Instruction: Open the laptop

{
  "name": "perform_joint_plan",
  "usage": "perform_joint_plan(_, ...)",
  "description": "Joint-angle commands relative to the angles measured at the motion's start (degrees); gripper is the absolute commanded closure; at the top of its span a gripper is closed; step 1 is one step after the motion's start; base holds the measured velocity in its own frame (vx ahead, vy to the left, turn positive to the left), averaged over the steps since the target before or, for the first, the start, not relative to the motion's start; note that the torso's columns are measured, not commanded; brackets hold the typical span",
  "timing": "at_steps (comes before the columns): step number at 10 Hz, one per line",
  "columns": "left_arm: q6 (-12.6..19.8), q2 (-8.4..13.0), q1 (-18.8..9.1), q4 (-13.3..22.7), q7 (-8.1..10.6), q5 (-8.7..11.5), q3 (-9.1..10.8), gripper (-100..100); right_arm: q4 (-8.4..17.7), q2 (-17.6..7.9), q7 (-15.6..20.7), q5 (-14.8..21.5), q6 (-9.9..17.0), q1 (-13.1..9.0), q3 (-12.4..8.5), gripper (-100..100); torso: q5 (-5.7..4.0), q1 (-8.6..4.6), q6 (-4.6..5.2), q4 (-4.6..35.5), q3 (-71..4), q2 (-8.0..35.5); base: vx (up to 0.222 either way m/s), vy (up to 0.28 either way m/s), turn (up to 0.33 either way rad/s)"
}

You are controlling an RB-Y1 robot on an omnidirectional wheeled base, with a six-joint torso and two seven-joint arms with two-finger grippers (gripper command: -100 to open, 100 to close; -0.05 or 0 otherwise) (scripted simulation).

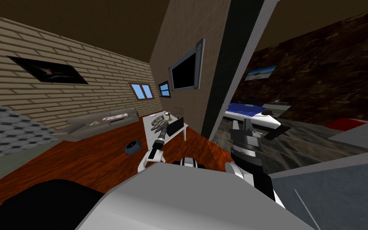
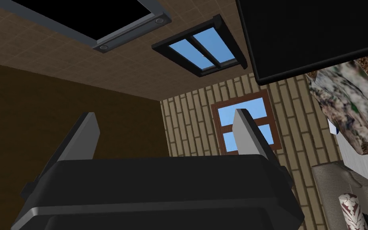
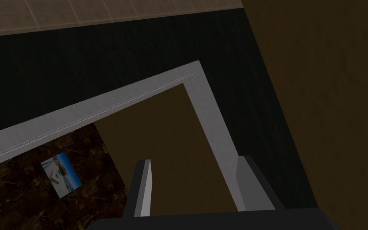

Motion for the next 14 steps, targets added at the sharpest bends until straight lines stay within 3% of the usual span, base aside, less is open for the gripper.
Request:
perform_joint_plan(1,2.53,0.19,-0.62,3.18,-1.18,0.15,2.97,-100,0.00,0.00,0.00,0.00,0.00,0.00,0.00,0,0.01,0.06,0.02,0.00,0.01,0.04,0.172,-0.142,0.148)
perform_joint_plan(5,5.76,-0.36,-1.75,7.96,-3.44,0.48,7.47,-100,0.00,0.00,0.00,0.00,0.00,0.00,0.00,0,-0.01,-0.04,0.03,-0.01,-0.01,0.01,0.194,-0.141,0.173)
perform_joint_plan(7,7.27,-2.89,-2.19,10.07,-4.56,0.73,9.67,-100,0.00,-0.01,0.00,0.00,0.00,0.00,0.00,0,0.00,0.01,0.02,0.06,0.14,0.24,0.147,-0.118,0.200)
perform_joint_plan(9,6.61,-2.03,-2.71,10.46,-4.31,0.68,9.27,-100,0.00,-0.01,0.00,0.00,0.00,-0.02,-0.01,0,0.03,0.13,0.05,0.09,0.20,0.36,0.041,-0.034,0.015)
perform_joint_plan(10,6.60,-2.03,-2.73,10.44,-4.31,0.67,9.24,100,0.01,-0.02,0.00,0.00,0.01,-0.03,-0.01,0,0.05,0.16,0.02,0.11,0.25,0.40,0.007,-0.004,0.001)
perform_joint_plan(11,9.47,-0.53,-4.46,11.33,-3.26,1.67,10.46,100,0.01,-0.02,0.00,0.00,0.01,-0.03,-0.01,0,0.03,0.06,0.01,0.08,0.19,0.30,-0.042,0.018,-0.192)
perform_joint_plan(14,13.40,0.95,-6.19,12.23,-2.20,2.68,11.68,100,0.01,-0.02,0.00,0.00,0.01,-0.04,0.00,0,0.08,0.08,0.01,-0.05,0.03,0.04,-0.063,0.022,-0.148)
